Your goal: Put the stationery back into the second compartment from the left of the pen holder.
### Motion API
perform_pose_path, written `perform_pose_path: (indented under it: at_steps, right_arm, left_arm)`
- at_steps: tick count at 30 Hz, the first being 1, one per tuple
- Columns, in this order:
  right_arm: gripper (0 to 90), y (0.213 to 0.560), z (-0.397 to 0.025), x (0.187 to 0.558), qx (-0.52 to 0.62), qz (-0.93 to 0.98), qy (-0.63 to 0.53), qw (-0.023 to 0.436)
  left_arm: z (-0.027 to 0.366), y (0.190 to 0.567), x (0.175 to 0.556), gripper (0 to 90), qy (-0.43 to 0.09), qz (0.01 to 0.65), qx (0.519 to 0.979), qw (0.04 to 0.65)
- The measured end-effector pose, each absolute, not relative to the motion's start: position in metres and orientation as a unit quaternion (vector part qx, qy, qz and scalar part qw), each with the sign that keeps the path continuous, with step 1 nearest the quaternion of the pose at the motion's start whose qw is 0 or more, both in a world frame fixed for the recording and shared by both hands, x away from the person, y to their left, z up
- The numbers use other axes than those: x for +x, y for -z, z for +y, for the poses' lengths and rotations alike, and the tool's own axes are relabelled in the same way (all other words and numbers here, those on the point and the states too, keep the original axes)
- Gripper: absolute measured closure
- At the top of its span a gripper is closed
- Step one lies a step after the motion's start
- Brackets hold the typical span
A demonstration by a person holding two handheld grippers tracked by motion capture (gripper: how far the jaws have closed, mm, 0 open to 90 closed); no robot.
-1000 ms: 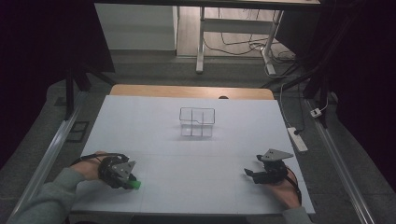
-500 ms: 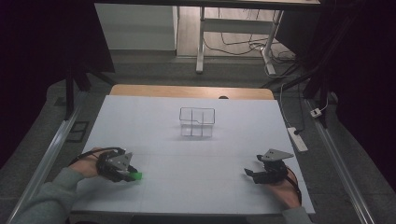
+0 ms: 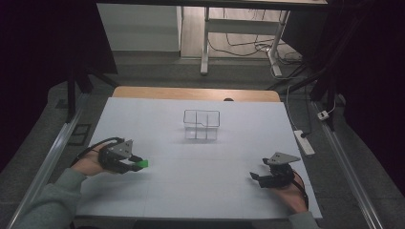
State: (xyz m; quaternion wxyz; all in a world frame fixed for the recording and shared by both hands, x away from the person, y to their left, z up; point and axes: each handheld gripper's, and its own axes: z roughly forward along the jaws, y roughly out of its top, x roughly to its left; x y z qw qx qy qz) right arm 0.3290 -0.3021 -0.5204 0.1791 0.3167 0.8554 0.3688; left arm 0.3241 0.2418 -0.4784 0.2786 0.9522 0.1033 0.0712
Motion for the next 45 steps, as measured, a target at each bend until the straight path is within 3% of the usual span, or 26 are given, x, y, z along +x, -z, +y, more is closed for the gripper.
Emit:
perform_pose_path:
  at_steps: [20,45]
  right_arm:
    - [21.3,0.52,-0.303,0.329,0.317,0.855,-0.369,0.18]
    - [21.3,0.519,-0.304,0.329,0.318,0.851,-0.375,0.185]
  left_arm:
    - [0.245,0.456,0.336,66.5,-0.138,0.236,0.892,0.359]
    - [0.228,0.437,0.347,66.5,-0.173,0.282,0.846,0.417]
